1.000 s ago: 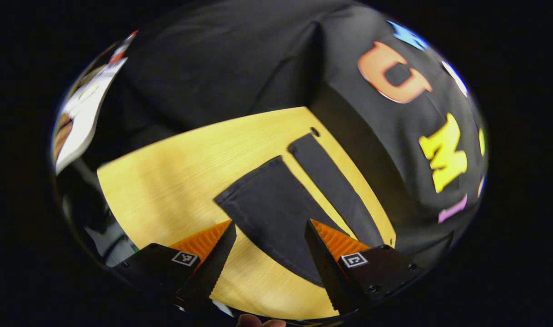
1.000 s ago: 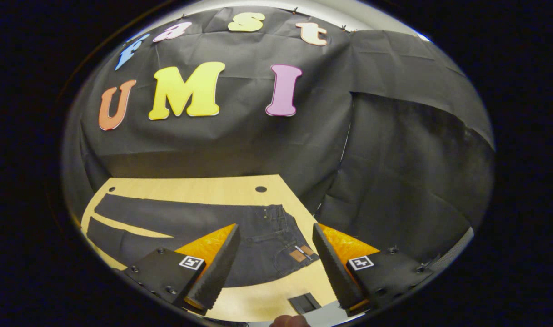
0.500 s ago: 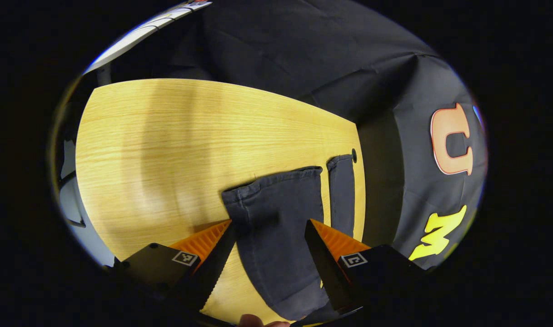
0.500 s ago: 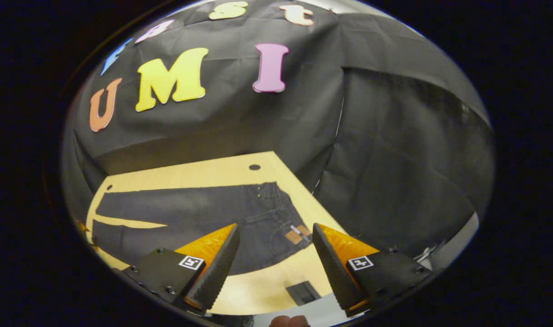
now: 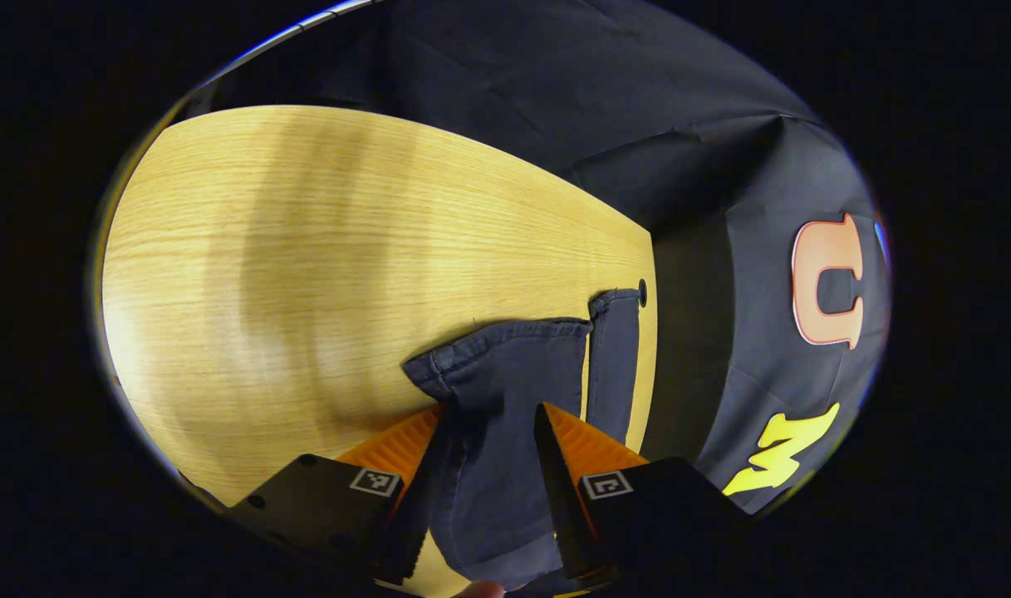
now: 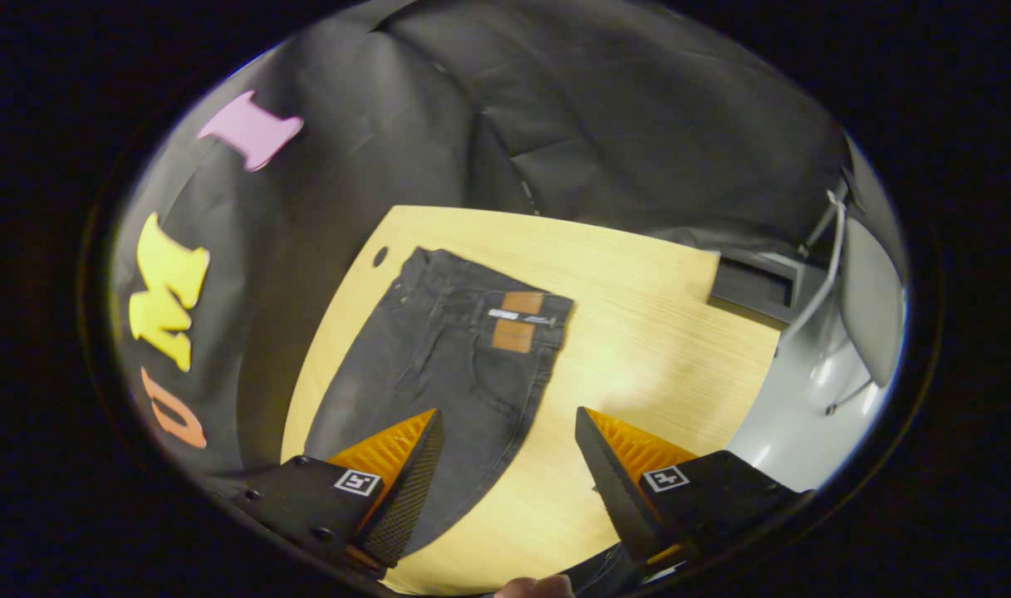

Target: Grasp the waist and the cuffs of the jeans and fold them to make the two legs overlap; first hold the waist and fold one-third of the jeans toward the cuffs, then hold the cuffs and fold the remaining one-third in the same direction to finish folding.

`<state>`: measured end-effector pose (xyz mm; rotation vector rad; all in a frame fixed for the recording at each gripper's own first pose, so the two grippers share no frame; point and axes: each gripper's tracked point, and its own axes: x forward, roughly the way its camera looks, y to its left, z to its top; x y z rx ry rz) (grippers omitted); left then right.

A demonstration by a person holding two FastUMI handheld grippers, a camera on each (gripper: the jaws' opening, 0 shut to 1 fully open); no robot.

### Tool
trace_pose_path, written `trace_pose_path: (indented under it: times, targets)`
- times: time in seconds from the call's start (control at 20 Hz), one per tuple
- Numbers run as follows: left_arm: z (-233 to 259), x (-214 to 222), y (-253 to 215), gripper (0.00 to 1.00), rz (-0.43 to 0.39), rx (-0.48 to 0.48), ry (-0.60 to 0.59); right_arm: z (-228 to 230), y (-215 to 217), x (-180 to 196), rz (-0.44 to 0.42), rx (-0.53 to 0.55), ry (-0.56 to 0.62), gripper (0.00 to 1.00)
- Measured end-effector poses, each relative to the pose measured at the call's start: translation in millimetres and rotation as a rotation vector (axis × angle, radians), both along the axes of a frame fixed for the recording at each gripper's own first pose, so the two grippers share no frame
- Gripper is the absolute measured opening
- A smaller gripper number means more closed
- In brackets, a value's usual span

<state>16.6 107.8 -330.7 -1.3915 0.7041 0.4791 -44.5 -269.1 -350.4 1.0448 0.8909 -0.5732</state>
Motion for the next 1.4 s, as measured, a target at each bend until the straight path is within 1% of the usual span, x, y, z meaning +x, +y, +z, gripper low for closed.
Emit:
trace_pose_path:
  times: [0.05, 0.1, 0.15, 0.2, 0.25, 0.35, 0.4, 0.5, 0.55, 0.6, 0.65, 0.7, 0.75, 0.8, 0.9, 0.95, 1.0, 1.05, 1.1, 1.15, 1.25, 1.3, 1.35, 1.4]
  targets:
    - [-0.9, 0.9, -0.5, 0.62, 0.001, -0.001, -0.003, -7.9, -3.8, 2.0, -0.029, 0.014, 0.015, 0.98]
    - [0.0, 2.0, -1.6, 0.56, 0.001, -0.005, -0.010, -15.4, -7.2, 6.1, -0.049, 0.024, 0.027, 0.93]
    - [-0.5, 5.4, -3.7, 0.53, -0.001, -0.008, -0.011, -21.6, -9.1, 13.8, -0.062, 0.026, 0.038, 0.98]
    - [-1.2, 8.6, -6.5, 0.37, -0.004, -0.009, -0.011, -26.8, -11.8, 22.0, -0.065, 0.019, 0.047, 0.99]
    - [-3.6, 11.9, -8.7, 0.47, -0.009, -0.005, -0.003, -30.6, -13.8, 31.5, -0.051, 0.008, 0.053, 0.99]
    - [-7.2, 11.7, -8.4, 0.36, -0.014, 0.005, 0.016, -39.1, -16.1, 44.9, -0.017, -0.019, 0.083, 0.99]
    - [-7.4, 11.6, -7.5, 0.27, -0.011, 0.006, 0.026, -43.1, -16.2, 52.9, -0.004, -0.031, 0.100, 0.99]
    - [-7.1, 11.3, -5.9, 0.18, -0.007, 0.002, 0.031, -48.7, -10.8, 61.8, 0.017, -0.046, 0.142, 0.99]
    - [-8.5, 13.2, -7.5, 0.17, -0.009, -0.002, 0.035, -53.7, -11.7, 68.5, 0.024, -0.076, 0.149, 0.98]
    - [-9.1, 13.3, -7.4, 0.16, -0.009, -0.004, 0.038, -55.4, -8.6, 65.0, 0.037, -0.098, 0.169, 0.98]
    - [-9.7, 12.2, -7.8, 0.15, -0.012, -0.005, 0.041, -58.5, -6.8, 63.6, 0.043, -0.117, 0.190, 0.94]
    - [-10.0, 12.0, -8.4, 0.14, -0.015, -0.007, 0.043, -59.1, -8.5, 61.8, 0.047, -0.148, 0.219, 0.99]
    - [-11.5, 13.0, -8.6, 0.13, -0.018, -0.008, 0.046, -63.8, -11.6, 55.6, 0.051, -0.179, 0.270, 0.98]
    - [-12.8, 14.3, -8.6, 0.13, -0.022, -0.010, 0.051, -64.5, -16.1, 52.6, 0.037, -0.207, 0.296, 0.84]
    - [-12.9, 14.5, -8.8, 0.11, -0.028, -0.012, 0.053, -66.4, -18.1, 50.3, 0.012, -0.219, 0.332, 0.55]
    - [-12.7, 14.6, -9.1, 0.11, -0.030, -0.012, 0.052, -67.0, -18.5, 47.9, 0.020, -0.232, 0.350, 0.59]
    - [-12.1, 14.8, -9.3, 0.10, -0.031, -0.013, 0.051, -67.8, -18.1, 49.2, 0.034, -0.247, 0.368, 0.44]
    - [-12.5, 15.5, -9.6, 0.10, -0.032, -0.015, 0.050, -67.6, -19.6, 49.6, 0.051, -0.266, 0.381, 0.44]
    - [-11.7, 15.7, -10.3, 0.09, -0.035, -0.018, 0.050, -67.7, -19.1, 49.3, 0.065, -0.271, 0.391, 0.36]
    - [-10.9, 15.9, -11.2, 0.09, -0.040, -0.016, 0.050, -68.1, -15.0, 56.9, 0.075, -0.250, 0.349, 0.31]
    - [-5.9, 15.2, -13.5, 0.08, -0.060, -0.009, 0.050, -65.2, -14.4, 56.7, 0.058, -0.220, 0.351, 0.07]
    - [-1.4, 15.0, -14.6, 0.07, -0.072, -0.008, 0.052, -59.9, -16.2, 57.4, 0.047, -0.202, 0.341, 0.07]
    - [4.4, 15.7, -15.5, 0.07, -0.080, -0.013, 0.053, -61.5, -15.2, 56.7, 0.055, -0.172, 0.330, 0.01]
    - [11.0, 15.7, -16.2, 0.06, -0.083, -0.024, 0.060, -56.6, -14.8, 57.6, 0.043, -0.140, 0.306, 0.01]
